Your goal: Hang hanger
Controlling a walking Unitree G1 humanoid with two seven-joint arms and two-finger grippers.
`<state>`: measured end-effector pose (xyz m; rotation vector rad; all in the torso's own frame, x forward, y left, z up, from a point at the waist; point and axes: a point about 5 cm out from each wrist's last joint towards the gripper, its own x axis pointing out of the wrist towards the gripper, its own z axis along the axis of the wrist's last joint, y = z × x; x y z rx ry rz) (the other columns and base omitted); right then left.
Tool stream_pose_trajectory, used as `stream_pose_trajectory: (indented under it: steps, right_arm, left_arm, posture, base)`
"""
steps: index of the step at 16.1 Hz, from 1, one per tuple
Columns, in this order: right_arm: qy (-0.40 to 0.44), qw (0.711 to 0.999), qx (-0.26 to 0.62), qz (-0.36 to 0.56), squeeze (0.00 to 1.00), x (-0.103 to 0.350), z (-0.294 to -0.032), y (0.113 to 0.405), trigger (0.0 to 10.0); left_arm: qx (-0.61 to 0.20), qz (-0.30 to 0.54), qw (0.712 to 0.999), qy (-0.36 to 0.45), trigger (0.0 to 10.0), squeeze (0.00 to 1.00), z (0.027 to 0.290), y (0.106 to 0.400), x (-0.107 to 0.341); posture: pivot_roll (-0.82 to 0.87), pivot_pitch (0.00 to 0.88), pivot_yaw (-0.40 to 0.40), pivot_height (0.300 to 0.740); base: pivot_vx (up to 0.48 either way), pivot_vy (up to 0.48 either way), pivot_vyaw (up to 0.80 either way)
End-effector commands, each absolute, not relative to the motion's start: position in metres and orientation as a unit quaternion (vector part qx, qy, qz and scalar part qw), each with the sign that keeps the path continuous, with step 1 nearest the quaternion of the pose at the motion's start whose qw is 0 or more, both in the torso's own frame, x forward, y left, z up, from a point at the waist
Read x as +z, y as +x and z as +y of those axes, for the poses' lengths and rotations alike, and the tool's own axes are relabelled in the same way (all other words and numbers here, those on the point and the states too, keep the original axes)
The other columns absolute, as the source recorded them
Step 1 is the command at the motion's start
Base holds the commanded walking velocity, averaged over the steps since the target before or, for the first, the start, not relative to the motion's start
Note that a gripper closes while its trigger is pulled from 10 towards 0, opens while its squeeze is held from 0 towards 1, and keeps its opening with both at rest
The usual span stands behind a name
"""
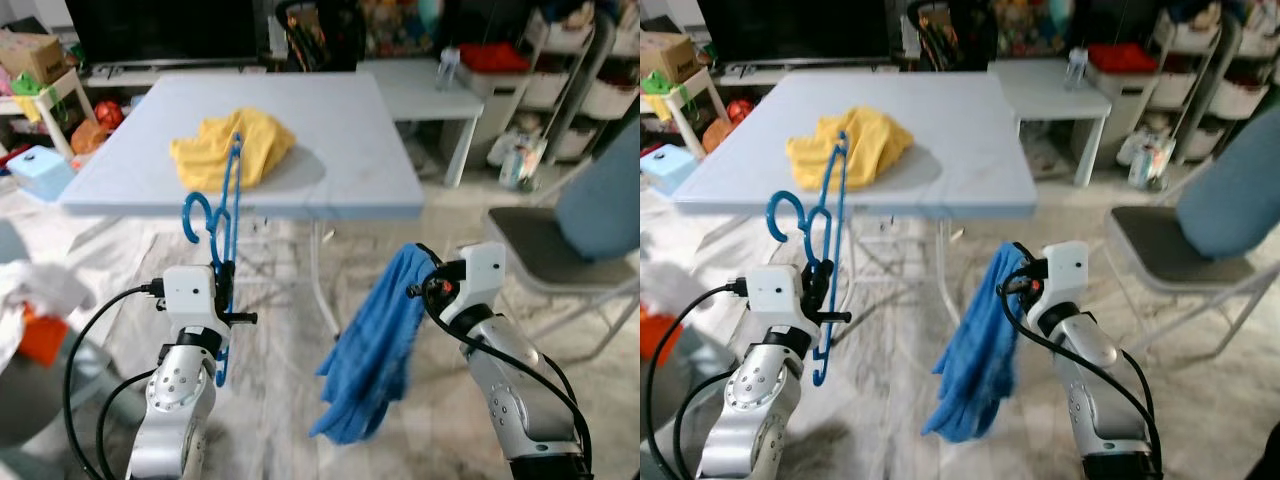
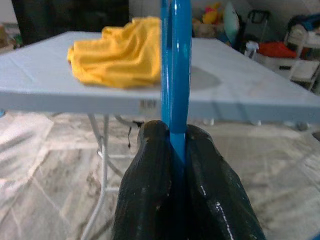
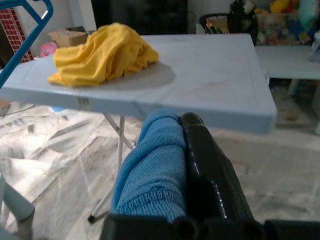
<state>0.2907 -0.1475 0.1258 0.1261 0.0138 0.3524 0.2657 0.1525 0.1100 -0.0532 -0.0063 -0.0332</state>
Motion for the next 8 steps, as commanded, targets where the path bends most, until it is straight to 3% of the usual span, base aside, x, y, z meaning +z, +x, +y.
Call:
stream_pose_trajectory:
  steps: [1, 8]
  right_arm:
    - [0.066, 0.98, 0.187, -0.008, 0.0, 0.1316, -0.1388, 0.2919, 10.0]
    - [0.068, 0.98, 0.188, -0.011, 0.0, 0.1324, -0.1359, 0.2969, 10.0]
  left_arm:
    - [-0.005, -0.01, 1.0, -0.024, 10.0, 0.0, 0.1619, 0.2661, 0.114]
    - [-0.006, -0.014, 1.0, -0.023, 10.0, 0.0, 0.1631, 0.2696, 0.1179]
  posture:
    - [-0.04, 0.0, -0.02, 0.74]
    - [-0.03, 0.0, -0.02, 0.74]
  base:
    - [0.435, 0.0, 0.0]
    - [0.417, 0.034, 0.0]
